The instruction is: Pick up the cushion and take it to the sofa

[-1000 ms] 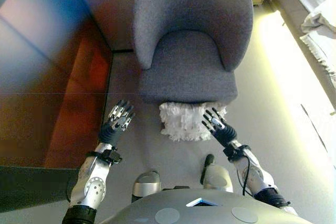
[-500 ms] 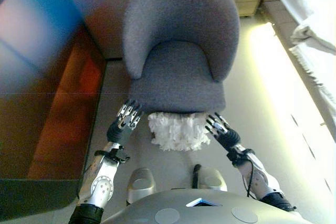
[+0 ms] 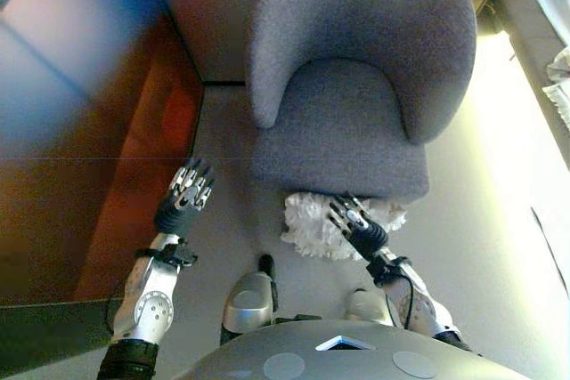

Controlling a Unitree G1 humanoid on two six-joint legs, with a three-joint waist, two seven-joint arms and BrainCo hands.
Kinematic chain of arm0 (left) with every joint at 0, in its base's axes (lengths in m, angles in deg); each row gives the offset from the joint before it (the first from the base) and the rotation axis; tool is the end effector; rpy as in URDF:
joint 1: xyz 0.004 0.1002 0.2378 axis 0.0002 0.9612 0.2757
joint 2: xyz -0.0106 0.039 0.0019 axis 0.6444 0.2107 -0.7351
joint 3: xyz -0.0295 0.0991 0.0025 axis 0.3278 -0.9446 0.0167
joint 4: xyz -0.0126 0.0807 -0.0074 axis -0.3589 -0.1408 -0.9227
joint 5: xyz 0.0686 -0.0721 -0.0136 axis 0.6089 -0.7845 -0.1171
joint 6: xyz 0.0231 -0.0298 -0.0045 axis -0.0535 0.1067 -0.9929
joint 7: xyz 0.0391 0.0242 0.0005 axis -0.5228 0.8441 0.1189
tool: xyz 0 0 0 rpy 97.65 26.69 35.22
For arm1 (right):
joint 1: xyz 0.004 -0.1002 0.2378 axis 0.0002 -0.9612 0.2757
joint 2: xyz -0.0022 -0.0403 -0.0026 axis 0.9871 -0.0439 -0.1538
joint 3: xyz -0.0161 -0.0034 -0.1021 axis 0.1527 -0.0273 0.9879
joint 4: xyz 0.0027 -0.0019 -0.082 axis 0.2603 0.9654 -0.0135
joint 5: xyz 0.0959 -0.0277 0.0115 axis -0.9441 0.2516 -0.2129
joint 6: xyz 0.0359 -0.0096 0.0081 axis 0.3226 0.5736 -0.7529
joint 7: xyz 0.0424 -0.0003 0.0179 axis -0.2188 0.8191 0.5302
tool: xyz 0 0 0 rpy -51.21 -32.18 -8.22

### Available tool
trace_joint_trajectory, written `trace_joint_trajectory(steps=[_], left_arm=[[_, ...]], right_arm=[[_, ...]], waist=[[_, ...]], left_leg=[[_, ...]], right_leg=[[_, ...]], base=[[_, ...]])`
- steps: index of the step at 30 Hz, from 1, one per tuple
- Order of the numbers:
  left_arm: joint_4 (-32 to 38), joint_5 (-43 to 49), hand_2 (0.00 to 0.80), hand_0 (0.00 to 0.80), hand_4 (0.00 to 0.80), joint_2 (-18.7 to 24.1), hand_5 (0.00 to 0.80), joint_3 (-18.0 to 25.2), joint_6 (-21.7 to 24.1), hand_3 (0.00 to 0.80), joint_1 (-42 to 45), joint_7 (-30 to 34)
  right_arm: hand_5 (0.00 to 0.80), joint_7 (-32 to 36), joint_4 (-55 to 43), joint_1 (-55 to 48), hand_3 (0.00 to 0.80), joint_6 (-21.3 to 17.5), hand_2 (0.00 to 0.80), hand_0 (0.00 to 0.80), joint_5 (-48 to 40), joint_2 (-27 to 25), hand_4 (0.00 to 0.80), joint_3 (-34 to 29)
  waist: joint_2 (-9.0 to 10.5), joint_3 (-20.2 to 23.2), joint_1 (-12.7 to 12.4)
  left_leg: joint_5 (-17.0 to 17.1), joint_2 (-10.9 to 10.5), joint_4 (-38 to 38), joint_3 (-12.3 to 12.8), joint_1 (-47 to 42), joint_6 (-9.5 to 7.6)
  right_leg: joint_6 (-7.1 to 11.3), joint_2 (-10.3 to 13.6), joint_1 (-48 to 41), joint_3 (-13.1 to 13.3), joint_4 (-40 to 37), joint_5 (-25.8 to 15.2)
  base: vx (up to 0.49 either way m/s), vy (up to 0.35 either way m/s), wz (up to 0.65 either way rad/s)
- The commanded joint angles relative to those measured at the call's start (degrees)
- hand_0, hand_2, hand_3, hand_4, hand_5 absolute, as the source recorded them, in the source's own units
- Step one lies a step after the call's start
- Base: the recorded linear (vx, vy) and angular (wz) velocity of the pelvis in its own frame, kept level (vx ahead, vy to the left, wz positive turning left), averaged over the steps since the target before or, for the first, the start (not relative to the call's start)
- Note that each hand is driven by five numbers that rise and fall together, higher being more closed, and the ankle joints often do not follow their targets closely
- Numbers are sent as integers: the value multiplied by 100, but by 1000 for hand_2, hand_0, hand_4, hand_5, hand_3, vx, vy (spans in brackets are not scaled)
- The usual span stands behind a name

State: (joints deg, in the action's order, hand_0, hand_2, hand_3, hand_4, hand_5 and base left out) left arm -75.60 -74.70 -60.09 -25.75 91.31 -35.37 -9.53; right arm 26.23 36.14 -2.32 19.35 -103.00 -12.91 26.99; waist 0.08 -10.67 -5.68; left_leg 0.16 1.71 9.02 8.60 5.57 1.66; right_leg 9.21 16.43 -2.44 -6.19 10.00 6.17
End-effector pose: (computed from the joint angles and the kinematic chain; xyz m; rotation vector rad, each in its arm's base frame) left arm 0.1402 0.2337 0.0020 -0.5464 0.1033 -0.0938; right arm 0.1347 -0.1577 -0.0407 0.7768 0.4646 0.2049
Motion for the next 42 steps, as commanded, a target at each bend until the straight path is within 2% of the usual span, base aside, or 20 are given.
trace_joint_trajectory(steps=[1, 3, 5, 7, 8, 11, 12, 14, 17, 23, 28, 31, 32, 33, 34, 35, 36, 37, 39, 42], left_arm=[[482, 370, 0, 0, 0, 222, 0, 45, 6, 0, 14, 141], [481, 467, 0, 0, 0, 238, 0, 3, 0, 0, 49, 166], [455, 479, 0, 0, 0, 272, 0, -14, 63, 0, 88, 79], [465, 406, 0, 0, 0, 303, 0, 20, 137, 0, 105, 27], [451, 378, 0, 0, 0, 343, 0, 11, 223, 0, 99, -56], [250, 444, 0, 0, 0, 427, 0, -68, 504, 0, -185, -254], [263, 368, 0, 0, 0, 428, 0, -74, 507, 0, -315, -271], [217, 524, 0, 0, 0, 367, 0, -64, 516, 0, -369, -353], [246, 486, 0, 0, 0, 280, 0, -157, 452, 0, -309, -456], [145, 386, 0, 0, 0, 23, 0, -165, 377, 0, -124, -317], [-38, 676, 0, 0, 0, -62, 0, -374, 489, 0, -186, -422], [-129, 612, 0, 0, 0, -95, 0, -421, 302, 0, -300, -549], [-162, 450, 0, 0, 0, -109, 0, -418, 185, 0, -353, -467], [-192, -128, 0, 0, 0, -172, 0, -421, -137, 0, -433, -182], [-253, -911, 0, 0, 0, -316, 0, -359, -581, 0, -473, 317], [-279, -1300, 0, 0, 0, -423, 0, -317, -843, 0, -484, 610], [-373, -1858, 0, 0, 0, -575, 0, -263, -1164, 0, -481, 1090], [-465, -2219, 0, 0, 0, -706, 0, -230, -1378, 0, -469, 1415], [-557, -2757, 0, 0, 0, -959, 0, -210, -1577, 0, -429, 1758], [-501, -2573, 0, 0, 0, -1129, 0, -215, -1309, 0, -324, 1725]], right_arm=[[0, -135, -303, 193, 0, -380, 0, 0, -89, 80, 0, -111], [0, -160, -295, 50, 0, -369, 0, 0, 21, 162, 0, -185], [0, -151, -369, -27, 0, -257, 0, 0, 100, 139, 0, -161], [0, -32, -430, -64, 0, -199, 0, 0, 145, 63, 0, -144], [0, 30, -438, -54, 0, -202, 0, 0, 155, 7, 0, -129], [0, -21, -347, 347, 0, -243, 0, 0, 165, -90, 0, -71], [0, -33, -235, 581, 0, -292, 0, 0, 281, -90, 0, -68], [0, 7, -76, 753, 0, -267, 0, 0, 396, -69, 0, -123], [0, -137, -198, 758, 0, -137, 0, 0, 279, -92, 0, -133], [0, -316, -186, 695, 0, -369, 0, 0, 283, -176, 0, -233], [0, -653, -154, 724, 0, -553, 0, 0, 694, -253, 0, -229], [0, -848, -127, 746, 0, -614, 0, 0, 656, -256, 0, -321], [0, -847, -123, 749, 0, -594, 0, 0, 519, -251, 0, -369], [0, -637, -138, 749, 0, -397, 0, 0, -294, -207, 0, -468], [0, -5, -145, 734, 0, 44, 0, 0, -1427, -32, 0, -660], [0, 357, -149, 713, 0, 292, 0, 0, -1985, 101, 0, -758], [0, 924, -102, 719, 0, 729, 0, 0, -2809, 267, 0, -905], [0, 1391, -13, 721, 0, 966, 0, 0, -3198, 436, 0, -1018], [0, 1814, 18, 740, 0, 1250, 0, 0, -3623, 690, 0, -1156], [0, 1777, -59, 747, 0, 1106, 0, 0, -3361, 892, 0, -1182]], waist=[[102, 293, 37], [47, 281, 115], [7, 181, 209], [-15, 92, 296], [-9, 32, 370], [115, -148, 505], [166, -219, 507], [208, -196, 464], [304, -32, 429], [255, 213, 393], [136, 336, 464], [83, 401, 512], [74, 412, 523], [58, 419, 540], [40, 402, 545], [32, 403, 542], [25, 417, 536], [14, 432, 525], [-9, 486, 502], [-2, 518, 426]], left_leg=[[-47, -40, 112, -307, 639, -207], [-246, -188, 182, -252, 462, -388], [-397, -198, 242, -81, 221, -413], [-400, -116, 198, 5, 55, -311], [-411, -74, 154, 18, -31, -247], [-590, 30, 214, 69, -82, -137], [-694, 132, 326, 81, -80, -93], [-704, 291, 401, 36, -92, -23], [-631, 414, 336, -148, -297, 106], [-376, 730, 236, 93, -497, 321], [-235, 748, -273, 277, -715, 405], [-202, 673, -575, 334, -873, 394], [-199, 654, -605, 339, -899, 389], [-196, 634, -644, 355, -943, 381], [-218, 611, -652, 350, -1008, 362], [-231, 600, -661, 350, -1033, 349], [-256, 593, -660, 365, -1066, 332], [-288, 589, -648, 372, -1085, 321], [-309, 580, -650, 371, -1087, 313], [-408, 545, -595, 356, -1156, 290]], right_leg=[[-41, 450, -486, -112, 918, -1110], [-65, 647, 57, 38, 1933, -1580], [-149, 764, 579, 20, 2210, -1628], [-196, 588, 841, -98, 1597, -1447], [-185, 417, 978, -91, 1079, -1378], [21, 179, 1285, 4, 6, -1481], [86, 188, 1384, -18, -74, -1550], [112, 165, 1193, -83, -102, -1372], [126, 35, 747, -220, -288, -1136], [-53, -211, 274, -733, -484, -792], [-92, -280, 180, -855, -673, -787], [-69, -319, 144, -852, -806, -833], [-64, -321, 134, -855, -825, -846], [-54, -315, 110, -878, -842, -864], [-41, -300, 45, -909, -852, -864], [-36, -291, 10, -934, -865, -861], [-28, -281, -34, -967, -877, -853], [-12, -265, -64, -994, -880, -845], [21, -238, -88, -1027, -902, -858], [69, -198, -201, -1107, -948, -862]], base=[[194, 216, -5], [229, 283, -6], [208, 170, -12], [159, -53, -40], [125, -149, -51], [39, -238, -36], [-12, -203, -10], [63, -191, 14], [207, -203, 38], [118, -113, 28], [17, 24, 10], [25, 39, 2], [33, 31, 0], [57, 32, -1], [66, 27, 1], [73, 13, 7], [64, 5, 11], [67, 9, 8], [79, 14, 10], [78, -2, 9]])
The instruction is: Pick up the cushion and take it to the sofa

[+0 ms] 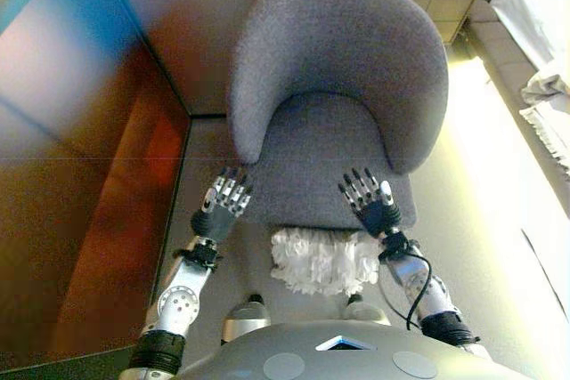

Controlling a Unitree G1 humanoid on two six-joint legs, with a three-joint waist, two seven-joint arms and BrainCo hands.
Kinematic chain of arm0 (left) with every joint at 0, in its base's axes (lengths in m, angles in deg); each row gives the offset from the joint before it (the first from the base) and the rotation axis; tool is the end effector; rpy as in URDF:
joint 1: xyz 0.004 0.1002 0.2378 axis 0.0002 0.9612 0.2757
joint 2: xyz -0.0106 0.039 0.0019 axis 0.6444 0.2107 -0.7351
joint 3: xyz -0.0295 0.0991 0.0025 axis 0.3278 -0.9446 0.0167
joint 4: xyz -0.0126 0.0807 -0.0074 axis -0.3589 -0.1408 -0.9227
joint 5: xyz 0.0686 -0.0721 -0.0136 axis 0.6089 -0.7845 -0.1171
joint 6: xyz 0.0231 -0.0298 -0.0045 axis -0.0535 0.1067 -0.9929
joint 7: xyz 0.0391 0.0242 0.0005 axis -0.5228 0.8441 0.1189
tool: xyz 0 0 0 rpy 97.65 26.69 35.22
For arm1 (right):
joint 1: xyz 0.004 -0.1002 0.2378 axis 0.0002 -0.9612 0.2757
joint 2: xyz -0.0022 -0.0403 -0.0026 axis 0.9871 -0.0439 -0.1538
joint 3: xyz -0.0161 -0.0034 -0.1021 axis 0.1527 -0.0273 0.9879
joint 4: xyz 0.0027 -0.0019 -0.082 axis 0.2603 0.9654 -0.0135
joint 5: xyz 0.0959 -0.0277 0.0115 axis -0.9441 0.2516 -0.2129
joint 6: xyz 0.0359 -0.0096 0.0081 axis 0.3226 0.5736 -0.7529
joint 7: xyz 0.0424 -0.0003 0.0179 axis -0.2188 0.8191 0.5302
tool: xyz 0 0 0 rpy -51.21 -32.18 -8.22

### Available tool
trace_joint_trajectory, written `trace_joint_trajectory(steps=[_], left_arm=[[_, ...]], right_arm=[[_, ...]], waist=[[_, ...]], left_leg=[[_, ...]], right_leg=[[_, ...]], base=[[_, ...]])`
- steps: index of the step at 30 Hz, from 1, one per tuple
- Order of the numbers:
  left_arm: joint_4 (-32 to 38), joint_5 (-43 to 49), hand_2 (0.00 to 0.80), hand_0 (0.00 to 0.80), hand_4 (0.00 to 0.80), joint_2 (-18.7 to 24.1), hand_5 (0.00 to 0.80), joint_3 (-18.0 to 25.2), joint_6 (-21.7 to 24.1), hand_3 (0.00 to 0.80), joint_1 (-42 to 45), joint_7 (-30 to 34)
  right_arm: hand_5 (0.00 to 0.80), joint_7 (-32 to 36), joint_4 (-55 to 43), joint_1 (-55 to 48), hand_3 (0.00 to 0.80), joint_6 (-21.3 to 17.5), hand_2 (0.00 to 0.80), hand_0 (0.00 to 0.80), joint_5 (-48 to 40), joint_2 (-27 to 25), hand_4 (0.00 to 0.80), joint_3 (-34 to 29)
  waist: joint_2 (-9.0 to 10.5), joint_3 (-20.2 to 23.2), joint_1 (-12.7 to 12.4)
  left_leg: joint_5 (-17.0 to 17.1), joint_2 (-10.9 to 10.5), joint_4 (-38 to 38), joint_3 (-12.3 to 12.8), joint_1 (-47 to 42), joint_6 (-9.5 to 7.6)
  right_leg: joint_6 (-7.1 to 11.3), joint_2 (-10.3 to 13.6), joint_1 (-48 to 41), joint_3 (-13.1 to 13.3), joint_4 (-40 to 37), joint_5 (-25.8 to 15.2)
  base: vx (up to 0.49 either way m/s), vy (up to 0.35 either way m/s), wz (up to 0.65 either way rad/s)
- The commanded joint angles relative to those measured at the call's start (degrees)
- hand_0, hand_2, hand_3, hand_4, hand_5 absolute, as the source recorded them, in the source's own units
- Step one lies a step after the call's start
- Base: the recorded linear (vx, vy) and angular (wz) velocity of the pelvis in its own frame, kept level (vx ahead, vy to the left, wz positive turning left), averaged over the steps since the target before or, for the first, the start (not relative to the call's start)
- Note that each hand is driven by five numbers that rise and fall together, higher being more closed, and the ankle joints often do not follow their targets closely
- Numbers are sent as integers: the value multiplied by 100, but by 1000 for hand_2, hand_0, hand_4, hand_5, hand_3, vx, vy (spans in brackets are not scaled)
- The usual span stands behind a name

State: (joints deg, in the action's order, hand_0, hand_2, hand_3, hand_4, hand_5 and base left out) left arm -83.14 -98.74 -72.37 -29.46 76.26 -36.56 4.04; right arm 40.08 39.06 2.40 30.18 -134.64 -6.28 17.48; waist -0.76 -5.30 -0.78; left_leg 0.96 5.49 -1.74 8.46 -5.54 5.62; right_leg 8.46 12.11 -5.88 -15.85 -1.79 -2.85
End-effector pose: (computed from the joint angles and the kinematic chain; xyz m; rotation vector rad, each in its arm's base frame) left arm 0.1327 0.1711 -0.0375 -1.2803 0.1796 -0.2641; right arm 0.1574 -0.1494 -0.0352 1.5050 0.1994 0.2728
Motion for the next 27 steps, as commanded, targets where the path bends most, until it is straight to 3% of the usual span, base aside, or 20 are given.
trace_joint_trajectory(steps=[1, 8, 18, 19, 21, 22, 24, 25, 27], left_arm=[[262, -118, 0, 0, 0, 99, 0, 193, 189, 0, -165, 368], [352, -150, 0, 0, 0, 126, 0, 505, 42, 0, 18, 326], [321, -15, 0, 0, 0, 240, 0, 439, 141, 0, -33, 283], [323, 49, 0, 0, 0, 251, 0, 427, 190, 0, -40, 204], [272, 699, 0, 0, 0, 371, 0, 403, 551, 0, -45, -307], [228, 1653, 0, 0, 0, 519, 0, 330, 1115, 0, -63, -935], [228, 2946, 0, 0, 0, 784, 0, 232, 1666, 0, -127, -2059], [268, 3549, 0, 0, 0, 949, 0, 242, 1820, 0, -150, -2504], [490, 3886, 0, 0, 0, 1179, 0, 395, 1715, 0, -133, -2760]], right_arm=[[0, 424, -348, 228, 0, 65, 0, 0, -139, 254, 0, -248], [0, 613, -394, -69, 0, 422, 0, 0, 35, 233, 0, -272], [0, 577, -323, -36, 0, 287, 0, 0, 169, 179, 0, -127], [0, 511, -318, -35, 0, 201, 0, 0, 304, 156, 0, -108], [0, 87, -267, -38, 0, -424, 0, 0, 1185, -1, 0, -5], [0, -492, -210, -37, 0, -1011, 0, 0, 2063, -179, 0, 102], [0, -1377, -189, -29, 0, -1571, 0, 0, 3456, -478, 0, 258], [0, -1922, -233, -48, 0, -1756, 0, 0, 4319, -687, 0, 313], [0, -2235, -467, -131, 0, -1700, 0, 0, 4770, -1059, 0, 327]], waist=[[89, -3, -73], [139, 86, -93], [144, 93, -101], [145, 85, -99], [147, 65, -97], [147, 22, -93], [156, -23, -73], [172, -25, -51], [199, -68, -26]], left_leg=[[-505, 162, 495, 367, -48, -111], [-556, 151, 549, 357, -31, -130], [-496, 157, 420, 342, -96, -124], [-499, 160, 437, 343, -88, -119], [-505, 164, 491, 344, -59, -97], [-524, 164, 526, 346, -74, -85], [-521, 144, 563, 323, -58, -89], [-508, 132, 579, 304, -18, -94], [-515, 139, 662, 267, 52, -103]], right_leg=[[148, 233, 131, -150, 218, 38], [130, 179, 106, -70, 140, 68], [95, 101, 66, -39, 96, 87], [91, 100, 72, -37, 104, 90], [80, 91, 82, -26, 122, 98], [74, 82, 59, -14, 134, 112], [61, 67, 68, 20, 151, 119], [50, 61, 107, 58, 166, 126], [25, 47, 157, 110, 218, 162]], base=[[51, -13, 6], [15, -4, 1], [6, -2, 0], [0, 0, 0], [39, -24, -1], [34, -23, -1], [16, -12, 0], [0, 0, 0], [-16, -44, -1]])
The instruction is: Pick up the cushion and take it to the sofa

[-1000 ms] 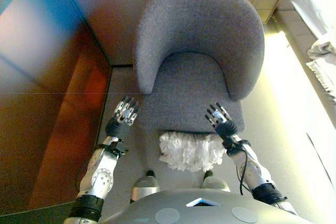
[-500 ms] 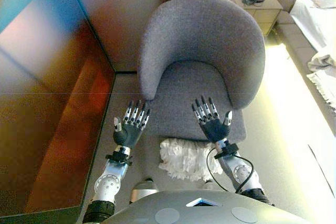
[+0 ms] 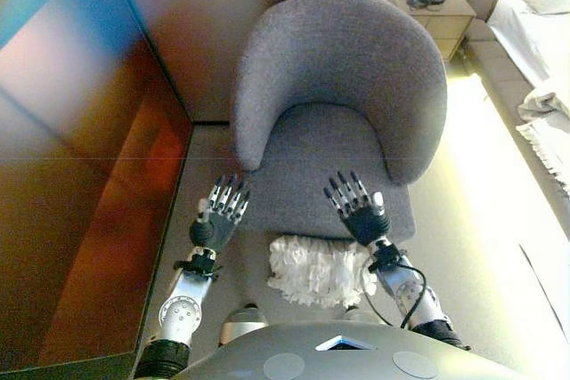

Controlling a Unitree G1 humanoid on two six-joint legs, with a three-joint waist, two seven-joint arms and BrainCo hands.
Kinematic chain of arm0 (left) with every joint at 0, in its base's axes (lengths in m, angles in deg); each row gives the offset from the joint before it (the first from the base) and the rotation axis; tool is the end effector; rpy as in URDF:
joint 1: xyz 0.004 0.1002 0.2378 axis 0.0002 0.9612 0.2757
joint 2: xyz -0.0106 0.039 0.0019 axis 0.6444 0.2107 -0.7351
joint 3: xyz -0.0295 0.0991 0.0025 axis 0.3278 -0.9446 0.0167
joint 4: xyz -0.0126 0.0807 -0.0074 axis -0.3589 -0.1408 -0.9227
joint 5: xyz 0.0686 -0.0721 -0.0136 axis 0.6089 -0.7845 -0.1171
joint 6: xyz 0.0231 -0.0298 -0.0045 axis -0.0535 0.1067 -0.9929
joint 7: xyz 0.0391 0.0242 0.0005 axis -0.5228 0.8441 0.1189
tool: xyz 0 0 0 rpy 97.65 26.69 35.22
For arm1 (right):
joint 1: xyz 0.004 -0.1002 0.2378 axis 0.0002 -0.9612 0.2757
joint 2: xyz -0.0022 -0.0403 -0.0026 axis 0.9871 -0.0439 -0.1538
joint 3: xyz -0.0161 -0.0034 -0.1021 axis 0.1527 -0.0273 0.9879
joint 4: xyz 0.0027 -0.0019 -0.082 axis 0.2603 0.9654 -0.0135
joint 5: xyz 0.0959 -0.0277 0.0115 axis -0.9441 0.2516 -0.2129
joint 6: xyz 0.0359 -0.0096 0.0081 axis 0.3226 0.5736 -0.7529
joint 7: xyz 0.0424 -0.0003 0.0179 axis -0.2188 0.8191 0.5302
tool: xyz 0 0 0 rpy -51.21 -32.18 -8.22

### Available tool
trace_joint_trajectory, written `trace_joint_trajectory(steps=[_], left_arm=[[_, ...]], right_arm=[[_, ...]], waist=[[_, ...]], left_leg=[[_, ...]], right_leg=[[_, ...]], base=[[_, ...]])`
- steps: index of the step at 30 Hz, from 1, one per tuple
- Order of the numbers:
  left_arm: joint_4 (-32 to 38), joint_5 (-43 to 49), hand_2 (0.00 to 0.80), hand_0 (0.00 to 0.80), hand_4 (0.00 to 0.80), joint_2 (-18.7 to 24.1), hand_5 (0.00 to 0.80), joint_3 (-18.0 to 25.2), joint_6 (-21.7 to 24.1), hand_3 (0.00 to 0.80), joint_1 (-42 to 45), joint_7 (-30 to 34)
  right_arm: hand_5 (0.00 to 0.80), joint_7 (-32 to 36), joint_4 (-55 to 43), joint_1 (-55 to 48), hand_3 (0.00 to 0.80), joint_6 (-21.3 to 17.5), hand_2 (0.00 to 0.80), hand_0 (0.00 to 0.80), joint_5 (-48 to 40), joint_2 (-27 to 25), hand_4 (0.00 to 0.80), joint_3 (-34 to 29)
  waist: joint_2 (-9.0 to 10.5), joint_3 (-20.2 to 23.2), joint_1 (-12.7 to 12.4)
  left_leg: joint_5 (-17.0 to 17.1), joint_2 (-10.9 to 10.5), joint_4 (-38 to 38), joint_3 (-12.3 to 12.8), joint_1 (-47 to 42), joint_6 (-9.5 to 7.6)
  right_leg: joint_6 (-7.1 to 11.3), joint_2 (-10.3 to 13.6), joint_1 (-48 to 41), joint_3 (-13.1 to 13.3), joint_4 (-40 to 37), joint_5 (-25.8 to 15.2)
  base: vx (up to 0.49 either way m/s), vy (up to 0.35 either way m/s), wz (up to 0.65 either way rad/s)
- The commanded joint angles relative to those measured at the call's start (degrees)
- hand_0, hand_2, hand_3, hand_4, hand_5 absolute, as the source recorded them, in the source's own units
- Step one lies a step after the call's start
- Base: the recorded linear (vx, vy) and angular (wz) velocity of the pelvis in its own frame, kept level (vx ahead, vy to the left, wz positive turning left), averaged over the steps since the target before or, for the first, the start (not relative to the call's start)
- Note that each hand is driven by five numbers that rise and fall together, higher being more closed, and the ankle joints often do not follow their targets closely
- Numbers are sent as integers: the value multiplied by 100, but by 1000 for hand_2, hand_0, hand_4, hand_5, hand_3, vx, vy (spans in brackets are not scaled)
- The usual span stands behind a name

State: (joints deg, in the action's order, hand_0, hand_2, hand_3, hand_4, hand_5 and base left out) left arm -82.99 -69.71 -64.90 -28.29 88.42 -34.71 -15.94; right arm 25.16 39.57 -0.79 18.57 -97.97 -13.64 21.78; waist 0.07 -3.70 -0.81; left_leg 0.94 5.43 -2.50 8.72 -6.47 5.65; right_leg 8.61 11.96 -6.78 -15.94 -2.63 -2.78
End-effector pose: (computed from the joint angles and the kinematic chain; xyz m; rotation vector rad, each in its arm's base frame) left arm 0.1256 0.2137 -0.0299 -0.5556 0.3303 0.0296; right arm 0.1401 -0.1796 -0.0429 0.6656 0.4543 0.1104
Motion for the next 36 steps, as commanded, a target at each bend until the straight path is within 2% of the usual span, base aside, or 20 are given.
trace_joint_trajectory(steps=[1, 4, 8, 9, 11, 12, 15, 18, 21, 22, 23, 25, 28, 30, 32, 33, 36], left_arm=[[597, 998, 0, 0, 0, 495, 0, 326, 432, 0, -291, -780], [593, 1116, 0, 0, 0, 549, 0, 245, 556, 0, -339, -802], [666, 883, 0, 0, 0, 543, 0, 84, 635, 0, -401, -795], [670, 790, 0, 0, 0, 520, 0, 71, 596, 0, -381, -747], [612, 722, 0, 0, 0, 500, 0, 36, 578, 0, -409, -608], [602, 620, 0, 0, 0, 567, 0, 13, 552, 0, -556, -437], [472, 566, 0, 0, 0, 585, 0, -92, 672, 0, -1013, -381], [417, 805, 0, 0, 0, 646, 0, -158, 647, 0, -1073, -449], [482, 869, 0, 0, 0, 758, 0, -117, 546, 0, -1092, -503], [507, 822, 0, 0, 0, 796, 0, -88, 498, 0, -1091, -491], [482, 776, 0, 0, 0, 824, 0, -76, 490, 0, -1101, -488], [382, 729, 0, 0, 0, 882, 0, -90, 514, 0, -1249, -523], [299, 673, 0, 0, 0, 983, 0, -155, 593, 0, -1447, -598], [261, 762, 0, 0, 0, 1036, 0, -203, 686, 0, -1600, -731], [226, 778, 0, 0, 0, 1072, 0, -264, 789, 0, -1710, -838], [239, 731, 0, 0, 0, 1076, 0, -327, 806, 0, -1756, -915], [206, 577, 0, 0, 0, 1029, 0, -408, 890, 0, -1858, -904]], right_arm=[[0, -676, -626, 142, 0, -477, 0, 0, 1009, -414, 0, -125], [0, -698, -544, 233, 0, -656, 0, 0, 1273, -520, 0, -59], [0, -506, -501, 401, 0, -566, 0, 0, 948, -611, 0, 6], [0, -459, -506, 370, 0, -546, 0, 0, 904, -618, 0, 6], [0, -539, -516, 355, 0, -515, 0, 0, 807, -617, 0, 60], [0, -694, -477, 504, 0, -629, 0, 0, 693, -601, 0, 167], [0, -887, -215, 1027, 0, -916, 0, 0, 747, -443, 0, 370], [0, -887, -361, 1009, 0, -859, 0, 0, 690, -287, 0, 400], [0, -920, -472, 890, 0, -750, 0, 0, 832, -262, 0, 425], [0, -861, -402, 851, 0, -760, 0, 0, 848, -225, 0, 419], [0, -855, -352, 841, 0, -773, 0, 0, 879, -203, 0, 405], [0, -931, -291, 916, 0, -796, 0, 0, 901, -170, 0, 392], [0, -1045, -244, 1065, 0, -790, 0, 0, 916, -183, 0, 376], [0, -1033, -183, 1250, 0, -748, 0, 0, 887, -231, 0, 381], [0, -1012, -115, 1402, 0, -728, 0, 0, 915, -328, 0, 388], [0, -1058, -122, 1447, 0, -753, 0, 0, 960, -378, 0, 399], [0, -1101, -158, 1607, 0, -751, 0, 0, 1112, -580, 0, 353]], waist=[[134, -268, -16], [173, -395, -26], [194, -634, -55], [191, -674, -55], [167, -748, -54], [138, -852, -67], [107, -1098, -171], [119, -1254, -263], [186, -1310, -326], [223, -1317, -360], [234, -1322, -377], [288, -1397, -382], [302, -1560, -332], [311, -1700, -321], [302, -1816, -340], [269, -1896, -354], [196, -2090, -319]], left_leg=[[-522, 161, 803, 208, 191, -108], [-563, 233, 1057, 70, 350, -79], [-427, 334, 1739, -237, 711, 9], [-392, 287, 1854, -213, 801, 6], [-456, 24, 1762, 34, 966, -107], [-490, -58, 1625, 320, 1142, -197], [-391, -138, 1269, 194, 1377, -389], [-481, -236, 1331, 194, 1417, -564], [-631, -177, 1650, 219, 1530, -562], [-714, -159, 1784, 199, 1556, -536], [-856, -120, 1906, 133, 1565, -464], [-886, 12, 2154, 58, 1762, -365], [-980, 373, 2434, -120, 1934, -133], [-942, 742, 2690, -208, 2219, 42], [-881, 970, 2919, -285, 2600, 166], [-830, 1040, 2961, -365, 2717, 210], [-595, 1170, 2809, -363, 2819, 334]], right_leg=[[-12, 49, 278, 150, 341, 176], [-86, 19, 375, 251, 490, 238], [-264, -104, 531, 369, 674, 331], [-284, -138, 532, 376, 663, 326], [-235, -157, 614, 373, 703, 294], [-164, -113, 819, 322, 857, 293], [-113, 81, 1320, 349, 1360, 361], [-100, 454, 1628, 288, 2328, 224], [-76, 843, 1482, 244, 2230, -92], [2, 1035, 1337, 244, 1957, -293], [116, 1152, 1247, 281, 1770, -350], [241, 1417, 1296, 299, 1197, -720], [434, 1529, 1468, 391, 731, -929], [471, 1512, 1663, 364, 927, -797], [488, 1439, 1785, 270, 1179, -559], [479, 1442, 1943, 263, 1453, -474], [475, 1471, 2318, 234, 1911, -228]], base=[[-26, -65, -1], [-27, -78, -1], [-35, -45, 2], [18, -2, 10], [-33, 27, 19], [-218, 40, 20], [-280, 113, 4], [-22, 87, -15], [71, -89, -31], [163, -213, -20], [105, -260, -5], [34, -302, 13], [43, -381, 7], [-51, -333, 7], [-94, -254, 6], [-111, -198, -27], [-58, -71, -27]])
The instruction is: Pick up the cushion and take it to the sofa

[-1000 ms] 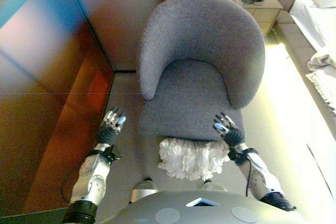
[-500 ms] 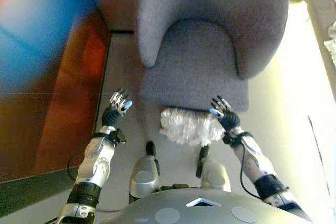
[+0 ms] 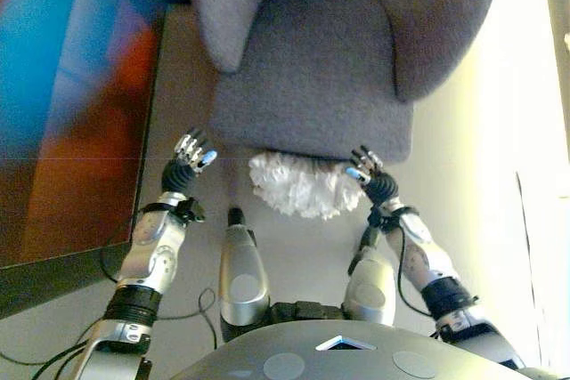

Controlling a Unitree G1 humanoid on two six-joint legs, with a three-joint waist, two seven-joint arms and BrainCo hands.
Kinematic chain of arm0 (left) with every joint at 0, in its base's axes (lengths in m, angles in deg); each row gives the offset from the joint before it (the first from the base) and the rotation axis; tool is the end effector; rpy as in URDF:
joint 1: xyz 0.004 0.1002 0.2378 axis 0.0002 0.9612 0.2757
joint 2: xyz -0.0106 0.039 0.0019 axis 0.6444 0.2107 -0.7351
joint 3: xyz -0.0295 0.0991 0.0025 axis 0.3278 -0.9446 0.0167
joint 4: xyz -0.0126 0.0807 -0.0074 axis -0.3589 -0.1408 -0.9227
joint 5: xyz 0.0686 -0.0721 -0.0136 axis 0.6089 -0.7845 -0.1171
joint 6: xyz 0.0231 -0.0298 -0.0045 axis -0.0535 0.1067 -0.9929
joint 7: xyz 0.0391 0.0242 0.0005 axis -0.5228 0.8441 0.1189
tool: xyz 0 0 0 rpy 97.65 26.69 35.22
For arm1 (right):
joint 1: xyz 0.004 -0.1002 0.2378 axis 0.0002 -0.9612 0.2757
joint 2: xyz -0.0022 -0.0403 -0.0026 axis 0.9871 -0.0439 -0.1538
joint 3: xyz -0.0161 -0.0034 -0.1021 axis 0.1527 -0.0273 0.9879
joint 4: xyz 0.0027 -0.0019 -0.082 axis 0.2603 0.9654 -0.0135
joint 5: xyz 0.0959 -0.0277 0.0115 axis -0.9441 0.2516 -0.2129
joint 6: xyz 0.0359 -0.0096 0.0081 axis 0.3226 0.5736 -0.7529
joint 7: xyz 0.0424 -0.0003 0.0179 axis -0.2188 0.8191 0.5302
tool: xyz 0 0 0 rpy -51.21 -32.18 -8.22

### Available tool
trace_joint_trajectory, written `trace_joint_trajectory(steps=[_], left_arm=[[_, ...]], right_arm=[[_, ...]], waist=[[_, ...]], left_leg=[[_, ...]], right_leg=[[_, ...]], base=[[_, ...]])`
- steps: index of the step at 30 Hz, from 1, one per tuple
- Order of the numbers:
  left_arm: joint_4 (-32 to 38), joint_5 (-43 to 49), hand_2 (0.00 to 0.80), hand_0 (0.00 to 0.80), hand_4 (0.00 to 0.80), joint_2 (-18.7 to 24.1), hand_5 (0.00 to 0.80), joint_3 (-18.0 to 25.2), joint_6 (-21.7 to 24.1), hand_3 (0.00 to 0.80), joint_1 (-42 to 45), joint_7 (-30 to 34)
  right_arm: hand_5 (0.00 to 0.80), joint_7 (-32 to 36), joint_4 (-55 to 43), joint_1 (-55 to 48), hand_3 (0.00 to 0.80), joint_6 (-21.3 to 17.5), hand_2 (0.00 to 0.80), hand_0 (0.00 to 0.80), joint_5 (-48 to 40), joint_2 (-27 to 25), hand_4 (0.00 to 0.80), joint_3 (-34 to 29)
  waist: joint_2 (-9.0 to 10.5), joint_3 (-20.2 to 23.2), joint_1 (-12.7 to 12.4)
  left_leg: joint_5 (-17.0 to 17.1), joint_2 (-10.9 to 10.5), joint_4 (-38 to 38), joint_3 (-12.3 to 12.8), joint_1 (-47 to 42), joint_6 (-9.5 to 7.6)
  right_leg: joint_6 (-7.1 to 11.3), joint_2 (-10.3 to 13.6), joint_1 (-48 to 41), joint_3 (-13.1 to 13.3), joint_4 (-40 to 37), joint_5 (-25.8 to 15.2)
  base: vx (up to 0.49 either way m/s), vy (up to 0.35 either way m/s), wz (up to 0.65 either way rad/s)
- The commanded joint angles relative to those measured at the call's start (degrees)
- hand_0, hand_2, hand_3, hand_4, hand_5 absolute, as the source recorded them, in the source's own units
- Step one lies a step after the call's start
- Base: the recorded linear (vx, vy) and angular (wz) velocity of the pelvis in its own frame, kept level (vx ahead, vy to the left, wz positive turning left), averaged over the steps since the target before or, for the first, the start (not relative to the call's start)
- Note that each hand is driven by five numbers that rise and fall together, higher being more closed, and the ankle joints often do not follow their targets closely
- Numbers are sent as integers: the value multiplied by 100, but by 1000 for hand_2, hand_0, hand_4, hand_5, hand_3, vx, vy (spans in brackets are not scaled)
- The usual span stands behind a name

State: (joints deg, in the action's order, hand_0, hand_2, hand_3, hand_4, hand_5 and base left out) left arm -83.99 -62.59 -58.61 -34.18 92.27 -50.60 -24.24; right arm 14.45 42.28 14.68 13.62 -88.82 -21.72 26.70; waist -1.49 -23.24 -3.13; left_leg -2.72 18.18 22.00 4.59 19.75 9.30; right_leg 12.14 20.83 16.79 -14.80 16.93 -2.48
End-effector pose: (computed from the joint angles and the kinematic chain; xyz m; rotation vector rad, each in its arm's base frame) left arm 0.1979 0.2091 0.0137 -0.2870 0.1341 -0.0573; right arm 0.2091 -0.1918 -0.0007 0.2788 0.2802 0.1101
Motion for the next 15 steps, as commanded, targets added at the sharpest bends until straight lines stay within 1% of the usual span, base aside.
trace_joint_trajectory(steps=[1, 3, 4, 8, 11, 14, 15], left_arm=[[232, -187, 0, 0, 0, 348, 0, 126, 541, 0, -324, -76], [39, -148, 0, 0, 0, 296, 0, -5, 658, 0, -527, -153], [-131, -83, 0, 0, 0, 277, 0, -114, 687, 0, -722, -193], [-660, 20, 0, 0, 0, 244, 0, -340, 690, 0, -1379, -312], [-1081, 54, 0, 0, 0, 187, 0, -492, 684, 0, -1922, -561], [-1560, -3, 0, 0, 0, 188, 0, -599, 833, 0, -2415, -849], [-1703, -34, 0, 0, 0, 204, 0, -609, 879, 0, -2507, -940]], right_arm=[[0, -86, -362, 134, 0, -275, 0, 0, 289, 146, 0, -190], [0, -286, -144, 388, 0, -355, 0, 0, 455, -33, 0, -261], [0, -488, 36, 649, 0, -329, 0, 0, 562, -189, 0, -306], [0, -870, 718, 1449, 0, -211, 0, 0, 444, -546, 0, -409], [0, -970, 1313, 2092, 0, -125, 0, 0, 312, -739, 0, -402], [0, -845, 1864, 2664, 0, -197, 0, 0, 360, -957, 0, -302], [0, -818, 1999, 2784, 0, -206, 0, 0, 389, -1015, 0, -261]], waist=[[318, -191, -65], [253, -331, -28], [209, -426, -2], [78, -656, 107], [-26, -656, 174], [-112, -656, 201], [-145, -656, 198]], left_leg=[[-155, -106, 315, 32, 287, -8], [-91, -163, 308, -32, 492, 15], [-58, -215, 326, -59, 627, 17], [-144, -301, 701, -132, 1270, 16], [-227, -300, 1039, -202, 1978, 0], [-277, -312, 1296, -246, 2537, -15], [-472, -288, 1463, -255, 2588, 21]], right_leg=[[110, 589, 126, 175, 67, -203], [107, 611, 521, 329, 306, -155], [100, 627, 781, 418, 479, -132], [60, 634, 1634, 717, 1000, -74], [39, 630, 2405, 920, 1330, -62], [23, 604, 2999, 1066, 1609, -38], [74, 581, 3072, 1122, 1790, 131]], base=[[-64, -33, 1], [-124, -18, 10], [-139, 1, 9], [-126, 12, 9], [-124, 32, 1], [-86, 40, -6], [-11, 10, -9]])
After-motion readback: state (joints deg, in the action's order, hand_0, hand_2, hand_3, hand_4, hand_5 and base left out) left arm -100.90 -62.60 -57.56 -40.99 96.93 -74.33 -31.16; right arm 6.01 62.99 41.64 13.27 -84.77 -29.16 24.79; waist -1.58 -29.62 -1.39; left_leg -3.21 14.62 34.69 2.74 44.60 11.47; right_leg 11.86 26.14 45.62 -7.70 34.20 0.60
